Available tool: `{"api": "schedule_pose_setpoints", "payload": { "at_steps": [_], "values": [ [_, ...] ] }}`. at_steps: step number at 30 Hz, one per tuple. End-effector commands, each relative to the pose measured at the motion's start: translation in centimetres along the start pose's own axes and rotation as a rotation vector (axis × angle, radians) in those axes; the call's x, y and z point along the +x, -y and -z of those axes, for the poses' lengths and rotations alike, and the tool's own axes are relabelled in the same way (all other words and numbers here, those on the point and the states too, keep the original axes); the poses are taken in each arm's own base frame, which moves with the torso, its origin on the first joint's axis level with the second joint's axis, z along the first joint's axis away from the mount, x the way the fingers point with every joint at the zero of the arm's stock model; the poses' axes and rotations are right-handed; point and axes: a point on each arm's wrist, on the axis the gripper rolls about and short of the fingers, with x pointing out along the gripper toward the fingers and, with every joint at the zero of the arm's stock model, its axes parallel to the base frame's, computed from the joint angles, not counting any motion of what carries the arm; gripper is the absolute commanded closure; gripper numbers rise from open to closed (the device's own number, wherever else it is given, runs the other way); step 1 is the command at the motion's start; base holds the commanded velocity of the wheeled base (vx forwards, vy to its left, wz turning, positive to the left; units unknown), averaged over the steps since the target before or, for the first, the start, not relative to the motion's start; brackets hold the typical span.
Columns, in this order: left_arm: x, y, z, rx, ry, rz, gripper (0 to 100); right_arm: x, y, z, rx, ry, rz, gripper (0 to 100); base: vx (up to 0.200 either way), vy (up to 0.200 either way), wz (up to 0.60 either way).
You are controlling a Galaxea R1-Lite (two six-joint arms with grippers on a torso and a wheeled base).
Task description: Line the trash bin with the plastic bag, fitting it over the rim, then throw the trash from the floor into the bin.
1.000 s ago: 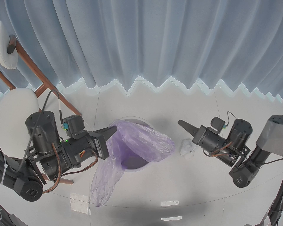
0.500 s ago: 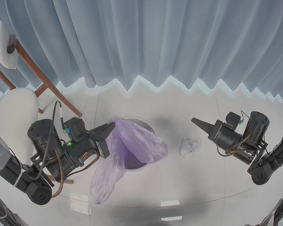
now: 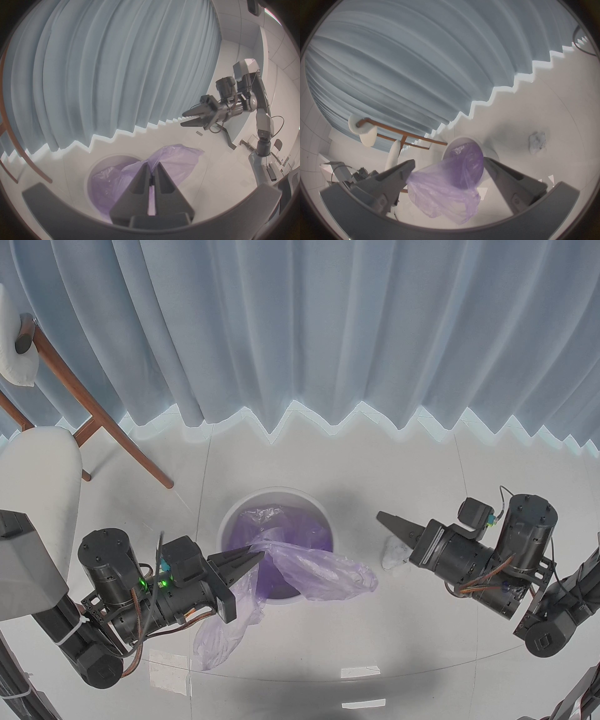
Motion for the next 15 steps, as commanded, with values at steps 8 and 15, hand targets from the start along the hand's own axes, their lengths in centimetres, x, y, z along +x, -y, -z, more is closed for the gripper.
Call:
{"api": "schedule_pose_setpoints", "payload": {
  "at_steps": [8,15],
  "values": [
    [0.1,0.0,0.9,-0.006,-0.035,-0.007,100,1.2,0.0,4.1,-0.016,-0.127,0.082,0,0.0,0.0,0.0],
    [0.0,-0.2,0.4,-0.002,-0.018,-0.014,100,1.2,0.8,5.2,0.003,-0.172,0.117,0,0.0,0.0,0.0]
  ]
}}
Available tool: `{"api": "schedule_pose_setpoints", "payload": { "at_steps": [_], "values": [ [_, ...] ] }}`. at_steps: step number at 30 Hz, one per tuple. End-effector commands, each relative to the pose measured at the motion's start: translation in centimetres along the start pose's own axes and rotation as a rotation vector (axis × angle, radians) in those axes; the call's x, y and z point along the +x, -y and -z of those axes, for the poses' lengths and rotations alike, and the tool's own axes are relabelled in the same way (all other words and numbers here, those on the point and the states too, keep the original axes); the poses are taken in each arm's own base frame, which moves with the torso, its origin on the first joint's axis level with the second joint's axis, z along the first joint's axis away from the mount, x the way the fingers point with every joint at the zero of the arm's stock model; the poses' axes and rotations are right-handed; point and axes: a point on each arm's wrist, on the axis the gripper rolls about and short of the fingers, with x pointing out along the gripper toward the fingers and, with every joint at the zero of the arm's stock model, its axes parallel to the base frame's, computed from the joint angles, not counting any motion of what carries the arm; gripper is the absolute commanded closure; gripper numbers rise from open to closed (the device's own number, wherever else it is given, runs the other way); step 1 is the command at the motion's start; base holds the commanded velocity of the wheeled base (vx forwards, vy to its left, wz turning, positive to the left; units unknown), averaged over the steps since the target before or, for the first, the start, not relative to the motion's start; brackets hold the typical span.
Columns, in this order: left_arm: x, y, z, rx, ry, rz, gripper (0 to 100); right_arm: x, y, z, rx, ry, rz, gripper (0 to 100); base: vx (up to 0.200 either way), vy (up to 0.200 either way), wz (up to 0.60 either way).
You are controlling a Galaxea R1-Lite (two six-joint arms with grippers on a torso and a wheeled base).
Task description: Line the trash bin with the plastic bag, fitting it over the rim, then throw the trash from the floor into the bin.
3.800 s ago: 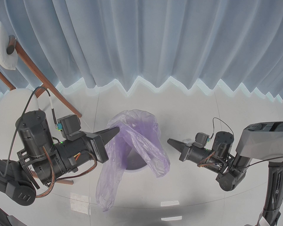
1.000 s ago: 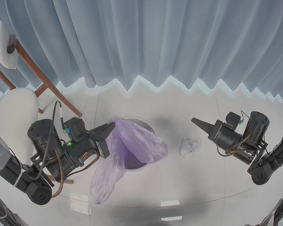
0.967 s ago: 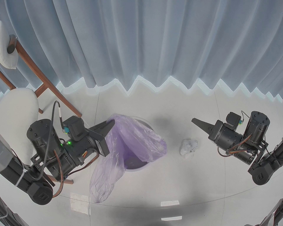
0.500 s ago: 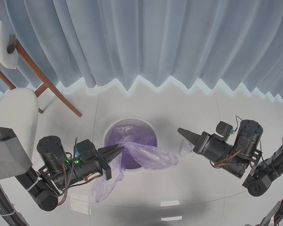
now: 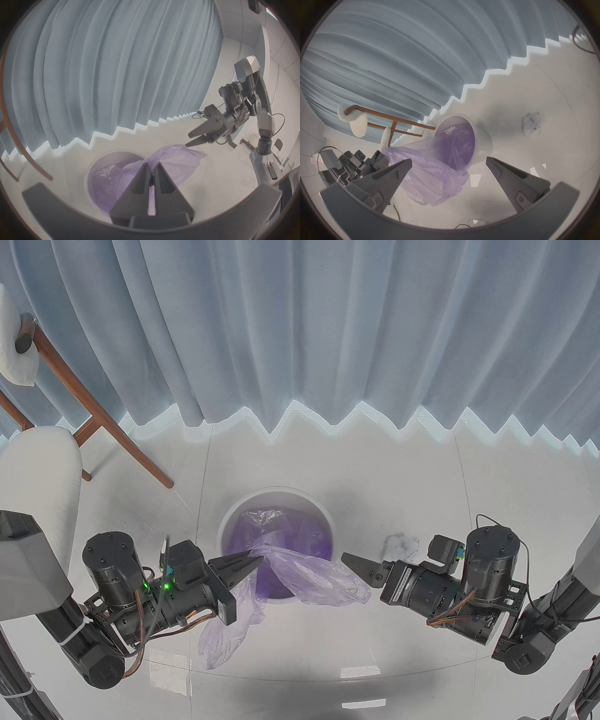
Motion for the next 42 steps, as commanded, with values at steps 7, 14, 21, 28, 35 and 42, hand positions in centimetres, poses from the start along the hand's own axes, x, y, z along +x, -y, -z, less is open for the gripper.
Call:
{"api": "schedule_pose_setpoints", "payload": {
  "at_steps": [7,14,21,28,35,42],
  "values": [
    [-0.2,-0.4,-1.0,0.01,0.037,-0.029,100,0.3,0.9,1.6,0.013,-0.062,0.041,0,0.0,0.0,0.0],
    [-0.3,-0.5,-1.4,0.013,0.051,-0.033,100,0.5,1.2,2.7,0.006,-0.105,0.053,0,0.0,0.0,0.0],
    [0.0,-0.4,-1.7,0.016,0.07,-0.027,100,1.1,1.3,4.3,0.003,-0.156,0.06,0,0.0,0.0,0.0],
    [0.1,0.0,-1.8,0.015,0.071,-0.013,100,1.5,1.0,3.9,0.007,-0.113,0.028,0,0.0,0.0,0.0],
    [0.1,0.0,-1.7,-0.004,0.065,-0.013,100,1.4,0.7,3.5,-0.013,-0.045,-0.001,100,0.0,0.0,0.0],
    [0.2,-0.1,-1.8,-0.01,0.072,-0.014,100,1.5,0.5,3.1,-0.014,-0.021,-0.012,100,0.0,0.0,0.0]
  ]
}}
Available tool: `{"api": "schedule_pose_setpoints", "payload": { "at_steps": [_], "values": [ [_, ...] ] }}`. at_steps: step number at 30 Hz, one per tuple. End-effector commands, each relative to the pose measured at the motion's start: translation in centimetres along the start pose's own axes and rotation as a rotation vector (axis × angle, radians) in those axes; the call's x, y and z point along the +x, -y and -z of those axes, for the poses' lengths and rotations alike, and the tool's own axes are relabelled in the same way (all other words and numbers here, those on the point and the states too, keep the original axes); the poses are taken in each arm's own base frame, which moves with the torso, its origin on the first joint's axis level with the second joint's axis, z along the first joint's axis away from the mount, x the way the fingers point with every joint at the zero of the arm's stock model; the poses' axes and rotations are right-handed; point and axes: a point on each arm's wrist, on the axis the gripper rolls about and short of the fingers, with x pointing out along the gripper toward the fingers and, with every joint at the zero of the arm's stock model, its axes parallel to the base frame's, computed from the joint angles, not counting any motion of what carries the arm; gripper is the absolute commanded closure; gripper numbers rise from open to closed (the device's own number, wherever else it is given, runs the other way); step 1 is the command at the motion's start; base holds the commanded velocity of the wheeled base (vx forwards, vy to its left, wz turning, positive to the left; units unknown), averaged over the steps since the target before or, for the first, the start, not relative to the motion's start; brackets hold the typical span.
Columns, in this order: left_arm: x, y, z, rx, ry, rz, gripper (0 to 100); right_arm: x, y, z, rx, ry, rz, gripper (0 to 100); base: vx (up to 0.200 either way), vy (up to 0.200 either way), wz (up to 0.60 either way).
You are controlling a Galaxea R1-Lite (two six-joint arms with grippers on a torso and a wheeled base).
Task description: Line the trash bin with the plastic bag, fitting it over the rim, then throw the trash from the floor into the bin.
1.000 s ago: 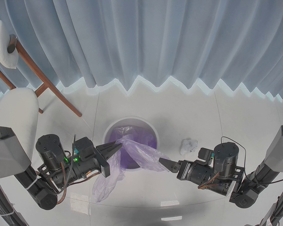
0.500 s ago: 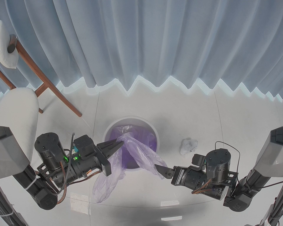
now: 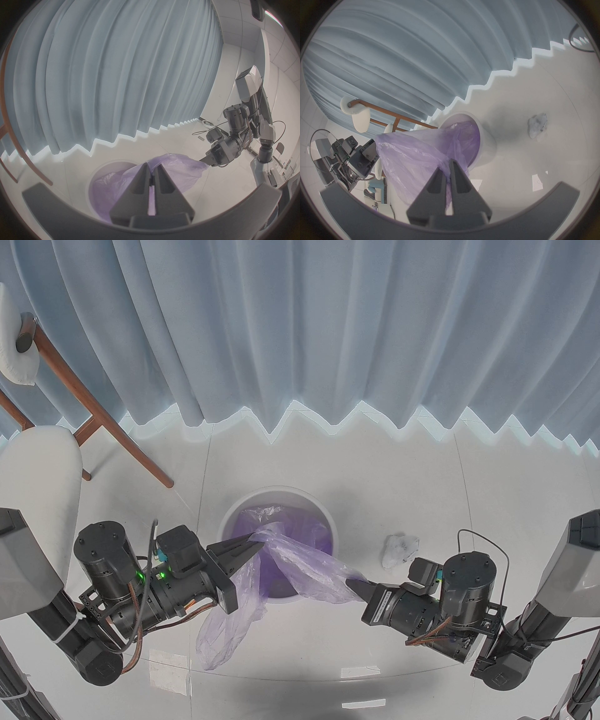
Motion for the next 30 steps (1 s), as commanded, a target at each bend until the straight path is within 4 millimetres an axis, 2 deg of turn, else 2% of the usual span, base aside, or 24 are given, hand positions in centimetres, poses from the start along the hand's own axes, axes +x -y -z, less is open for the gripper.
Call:
{"api": "schedule_pose_setpoints", "payload": {
  "at_steps": [1,9,15,16,24,25,30],
  "values": [
    [0.1,-0.1,-0.1,0.0,0.007,-0.002,100,0.1,0.1,-0.2,-0.011,0.017,0.002,100,0.0,0.0,0.0],
    [0.9,-0.3,-0.5,-0.093,0.032,-0.036,100,1.4,2.2,-2.2,-0.127,0.209,-0.016,100,0.0,0.0,0.0],
    [1.9,-0.2,-0.4,-0.133,0.039,-0.054,100,1.9,2.3,-2.5,-0.144,0.225,-0.015,100,0.0,0.0,0.0],
    [2.1,-0.3,-0.6,-0.144,0.052,-0.058,0,1.9,2.3,-2.5,-0.145,0.228,-0.016,100,0.0,0.0,0.0],
    [1.8,-0.4,-1.0,-0.162,0.064,-0.08,0,1.6,3.1,-3.9,-0.142,0.272,0.012,100,0.0,0.0,0.0],
    [1.2,-0.4,-0.6,-0.168,0.037,-0.101,0,1.4,3.4,-4.7,-0.146,0.298,0.022,100,0.0,0.0,0.0],
    [-0.5,-0.6,-0.7,-0.174,0.019,-0.129,0,1.3,3.9,-5.4,-0.145,0.32,0.035,100,0.0,0.0,0.0]
  ]
}}
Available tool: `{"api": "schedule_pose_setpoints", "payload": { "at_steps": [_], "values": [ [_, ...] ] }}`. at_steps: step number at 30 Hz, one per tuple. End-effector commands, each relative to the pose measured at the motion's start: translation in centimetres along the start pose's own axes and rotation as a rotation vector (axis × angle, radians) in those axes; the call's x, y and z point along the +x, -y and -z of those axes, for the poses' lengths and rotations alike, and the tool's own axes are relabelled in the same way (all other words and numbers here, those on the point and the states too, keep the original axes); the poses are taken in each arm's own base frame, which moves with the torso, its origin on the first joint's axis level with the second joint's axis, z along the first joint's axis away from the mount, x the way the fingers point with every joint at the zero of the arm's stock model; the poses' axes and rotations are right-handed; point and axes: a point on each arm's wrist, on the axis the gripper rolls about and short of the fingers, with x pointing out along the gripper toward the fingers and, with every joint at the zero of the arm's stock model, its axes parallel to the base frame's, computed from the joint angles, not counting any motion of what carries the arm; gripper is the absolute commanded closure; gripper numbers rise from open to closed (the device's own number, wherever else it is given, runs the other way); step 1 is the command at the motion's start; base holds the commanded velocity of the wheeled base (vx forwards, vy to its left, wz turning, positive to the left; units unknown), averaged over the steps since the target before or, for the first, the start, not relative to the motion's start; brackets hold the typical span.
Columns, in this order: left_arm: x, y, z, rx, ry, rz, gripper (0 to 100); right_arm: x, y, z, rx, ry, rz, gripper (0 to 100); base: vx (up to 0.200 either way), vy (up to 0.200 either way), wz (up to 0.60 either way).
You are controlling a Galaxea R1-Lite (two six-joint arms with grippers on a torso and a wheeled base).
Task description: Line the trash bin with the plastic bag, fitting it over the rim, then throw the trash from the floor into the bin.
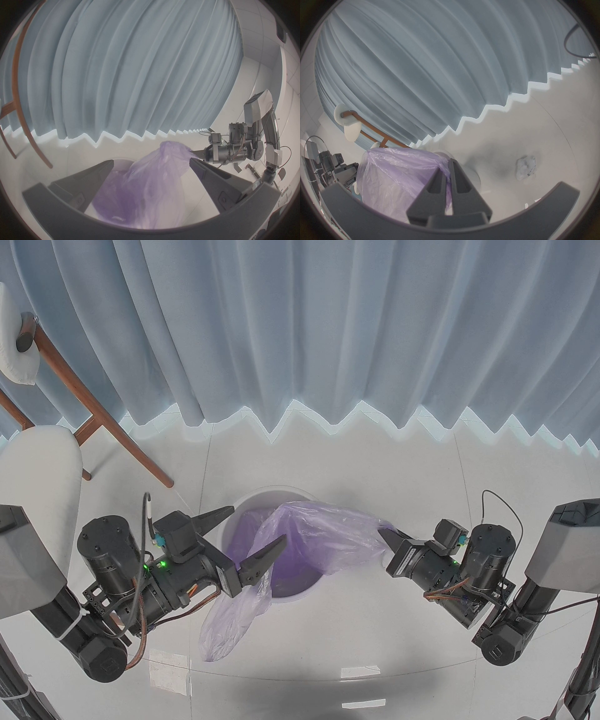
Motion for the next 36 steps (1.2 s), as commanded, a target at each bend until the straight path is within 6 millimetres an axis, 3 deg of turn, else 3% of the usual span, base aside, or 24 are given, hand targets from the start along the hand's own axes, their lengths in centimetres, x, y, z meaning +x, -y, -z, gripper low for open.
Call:
{"api": "schedule_pose_setpoints", "payload": {
  "at_steps": [1,7,11,20,31,36],
  "values": [
    [-1.5,-0.6,-0.6,0.0,0.002,-0.037,0,0.2,0.7,-1.1,0.002,0.048,0.013,100,0.0,0.0,0.0],
    [-3.5,-2.3,-0.4,0.005,-0.024,-0.114,0,0.4,1.3,-1.5,0.003,0.062,0.026,100,0.0,0.0,0.0],
    [-4.0,-2.0,-0.5,0.002,-0.027,-0.102,0,0.4,1.3,-1.4,0.001,0.058,0.028,100,0.0,0.0,0.0],
    [-7.4,-0.3,1.9,0.007,-0.182,-0.051,0,0.6,1.6,-0.8,0.0,0.042,0.037,100,0.0,0.0,0.0],
    [-7.8,-0.5,3.9,0.044,-0.285,-0.049,0,0.6,1.6,-0.4,-0.004,0.025,0.038,100,0.0,0.0,0.0],
    [-7.0,-1.1,5.3,0.027,-0.339,-0.069,0,0.6,1.5,-0.4,-0.013,0.025,0.035,100,0.0,0.0,0.0]
  ]
}}
